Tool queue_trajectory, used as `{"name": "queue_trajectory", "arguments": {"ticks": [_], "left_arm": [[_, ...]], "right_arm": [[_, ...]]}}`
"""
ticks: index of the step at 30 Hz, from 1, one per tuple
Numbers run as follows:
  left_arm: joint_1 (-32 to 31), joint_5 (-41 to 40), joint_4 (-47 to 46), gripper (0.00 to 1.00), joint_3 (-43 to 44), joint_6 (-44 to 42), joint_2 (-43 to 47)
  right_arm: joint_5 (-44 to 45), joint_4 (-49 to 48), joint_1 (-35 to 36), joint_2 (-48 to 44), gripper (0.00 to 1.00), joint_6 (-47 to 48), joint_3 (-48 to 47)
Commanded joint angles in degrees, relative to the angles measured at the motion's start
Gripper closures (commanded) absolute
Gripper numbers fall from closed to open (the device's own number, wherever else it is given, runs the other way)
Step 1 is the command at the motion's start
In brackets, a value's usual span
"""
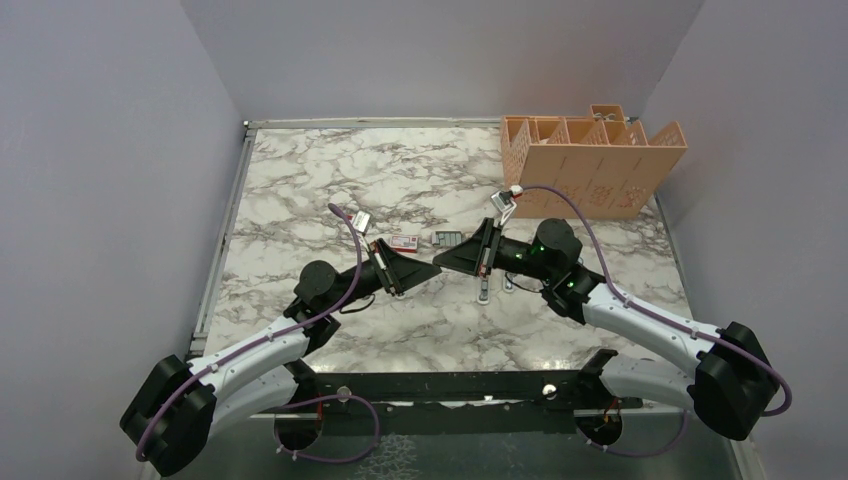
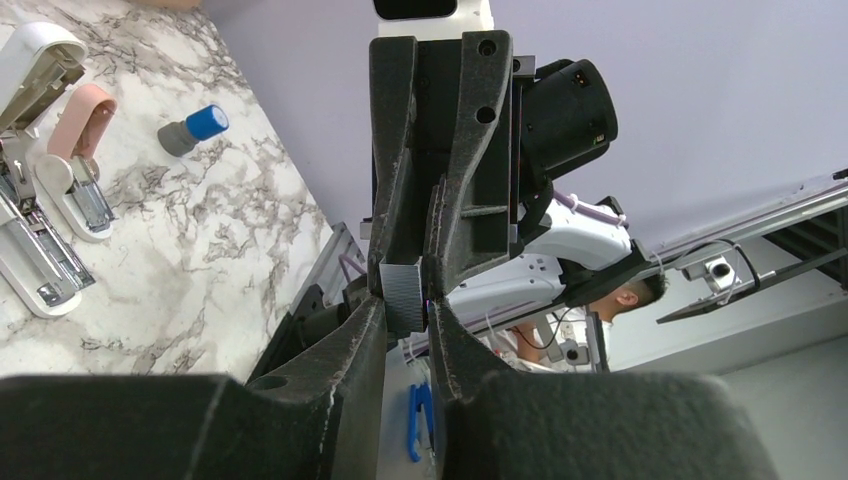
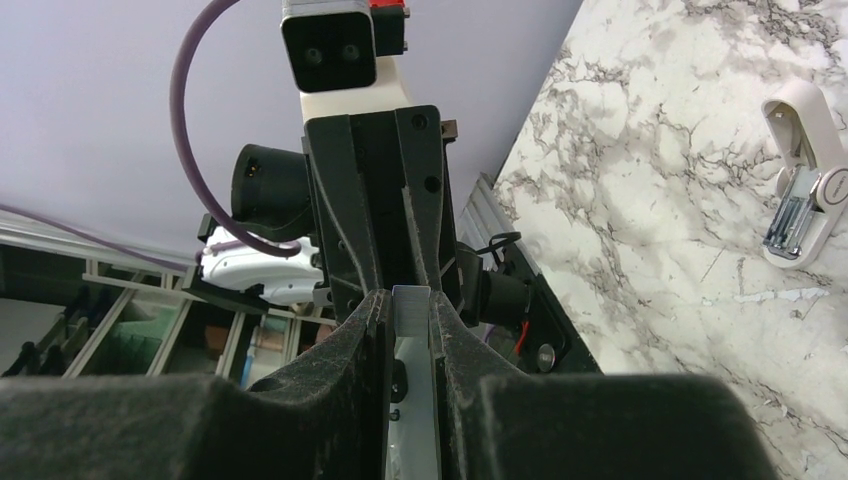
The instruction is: Load the staples into the stapler
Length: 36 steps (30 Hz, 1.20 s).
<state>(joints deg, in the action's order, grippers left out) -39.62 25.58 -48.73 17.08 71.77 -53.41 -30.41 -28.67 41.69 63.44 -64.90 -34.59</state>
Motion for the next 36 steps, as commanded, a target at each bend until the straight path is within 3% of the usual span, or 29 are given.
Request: {"name": "queue_trajectory", "arguments": {"ticks": [1,5,10,11,14,19,23,30,36], "left_arm": [[-0.3,-1.1,-2.6,0.8,-0.3,-1.0,0.9],[-0.2,-1.1,-2.6,0.82,-0.3,-1.4,0.8],[-0.2,-1.1,-2.5,0.83,-0.8,-2.1,0.8],[-0.2,-1.1,-2.3,0.83,-1.1,-2.3,0.8],[-0.2,-1.3,-1.4,0.82,-2.2,-2.8,1.4],[-0.2,-3.1,5.1,0.82,-4.2,-5.4,4.2],[-0.2,-5.3,17.9,0.81,-3.0,-11.1,6.0],[-0.2,-21.4,56.8,0.8,7.8,-25.5,6.2],[-1.2,-25.1,66.8,0.8,10.2,-25.5,-0.1]], "right_arm": [[-1.8,-1.6,0.5,-0.4,0.78,0.5,0.6],[-2.0,-1.6,0.4,-0.5,0.75,0.7,0.7],[-0.4,-0.2,0.4,-1.7,0.59,0.9,0.3],[0.7,1.5,0.4,-2.3,0.51,0.9,0.0],[6.5,10.3,0.4,-4.8,0.42,2.0,-1.5],[18.9,24.0,0.5,-10.3,0.39,4.6,-3.1],[25.7,32.5,0.4,-12.6,0.39,6.8,-3.5],[30.1,39.8,0.4,-13.4,0.4,8.4,-1.2],[29.0,38.3,0.4,-14.0,0.41,8.5,4.1]]}}
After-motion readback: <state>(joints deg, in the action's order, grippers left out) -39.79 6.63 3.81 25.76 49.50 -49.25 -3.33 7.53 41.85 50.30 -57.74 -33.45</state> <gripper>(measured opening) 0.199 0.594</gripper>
